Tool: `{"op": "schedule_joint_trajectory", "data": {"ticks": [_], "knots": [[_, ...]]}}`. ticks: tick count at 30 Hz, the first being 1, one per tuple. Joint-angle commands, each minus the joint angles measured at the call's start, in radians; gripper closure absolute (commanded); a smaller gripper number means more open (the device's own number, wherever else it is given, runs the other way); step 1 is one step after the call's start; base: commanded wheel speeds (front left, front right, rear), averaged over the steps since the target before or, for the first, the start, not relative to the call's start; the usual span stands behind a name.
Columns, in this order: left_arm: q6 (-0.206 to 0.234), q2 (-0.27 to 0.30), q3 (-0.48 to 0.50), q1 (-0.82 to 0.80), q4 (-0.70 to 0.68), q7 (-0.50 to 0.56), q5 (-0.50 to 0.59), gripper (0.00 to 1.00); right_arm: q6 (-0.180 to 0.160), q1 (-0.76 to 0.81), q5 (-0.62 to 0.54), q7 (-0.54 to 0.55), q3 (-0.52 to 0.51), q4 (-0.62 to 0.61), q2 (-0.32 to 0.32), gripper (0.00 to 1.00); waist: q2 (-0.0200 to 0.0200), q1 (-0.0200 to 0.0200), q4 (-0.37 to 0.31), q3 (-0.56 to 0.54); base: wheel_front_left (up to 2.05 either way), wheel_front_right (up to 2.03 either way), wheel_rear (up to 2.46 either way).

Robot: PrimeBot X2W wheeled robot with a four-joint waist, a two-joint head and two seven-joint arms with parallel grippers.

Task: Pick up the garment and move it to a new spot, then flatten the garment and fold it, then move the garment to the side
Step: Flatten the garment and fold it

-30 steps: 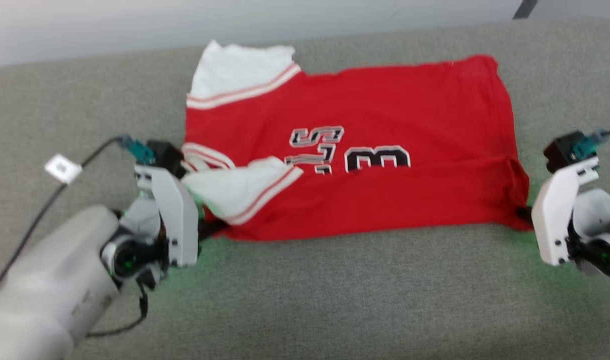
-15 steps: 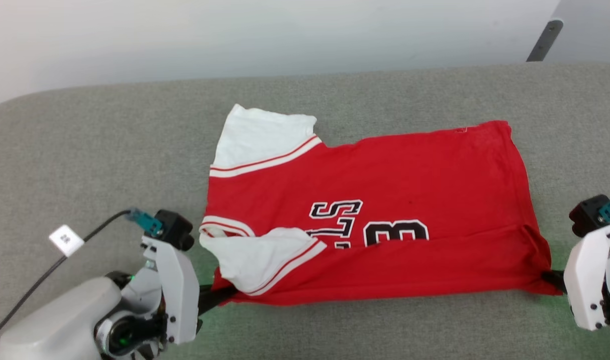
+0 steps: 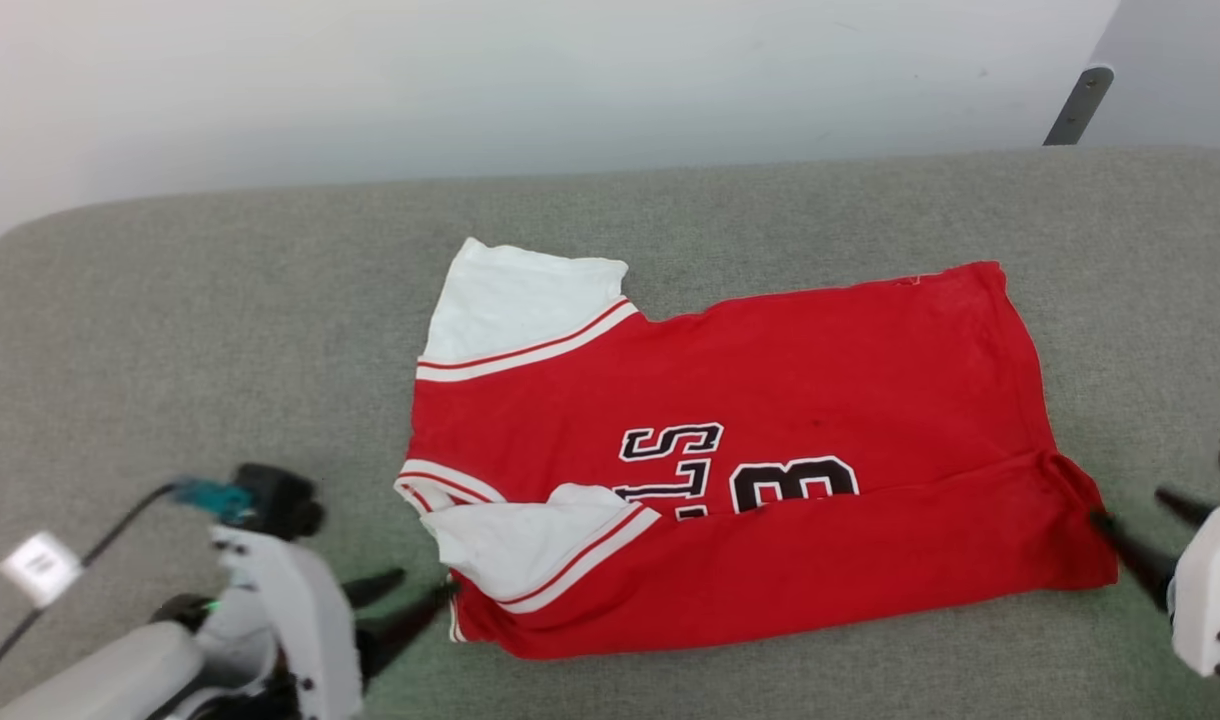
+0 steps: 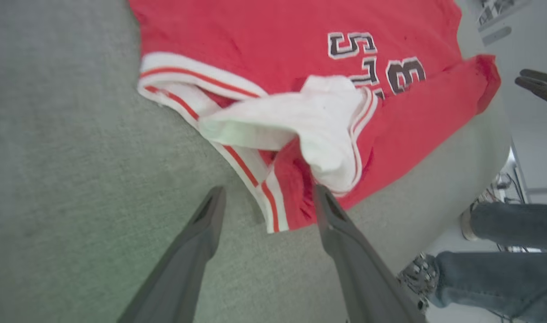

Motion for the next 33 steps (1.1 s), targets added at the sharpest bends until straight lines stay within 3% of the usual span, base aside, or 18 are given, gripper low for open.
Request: {"op": "schedule_joint_trajectory", "data": {"ticks": [1,9,16,26,28,33], "knots": [[0.022,0.021,0.026,0.030,-0.020,-0.056,-0.006,0.00,-0.001,0.021,-0.047,-0.052,-0.052,-0.033,0.028,0.00,0.0000,0.0000,-0.006,0.006,0.00,0.00,0.00],[0.087,0.047,0.128,0.063,-0.020,-0.319,0.045,0.00,-0.001,0.001,-0.248,-0.312,-0.173,-0.106,0.218,0.00,0.0000,0.0000,-0.043,0.025,0.00,0.00,0.00],[0.066,0.010,0.183,-0.086,0.088,-0.418,0.152,0.00,-0.001,-0.063,-0.338,-0.500,-0.224,-0.106,0.386,0.00,0.0000,0.0000,-0.105,0.074,0.00,0.00,0.00],[-0.054,-0.078,0.162,-0.418,0.428,-0.255,0.244,0.00,-0.001,-0.052,-0.374,-0.584,-0.242,-0.195,0.477,0.00,0.0000,0.0000,-0.221,0.170,0.00,0.00,0.00],[-0.092,-0.096,0.141,-0.494,0.558,-0.142,0.235,0.00,-0.001,-0.046,-0.375,-0.584,-0.241,-0.221,0.494,0.00,0.0000,0.0000,-0.267,0.198,0.00,0.00,0.00],[-0.127,-0.089,0.089,-0.564,0.717,0.121,0.198,0.00,-0.001,-0.025,-0.360,-0.577,-0.226,-0.237,0.511,0.00,0.0000,0.0000,-0.333,0.241,0.00,0.00,0.00]]}}
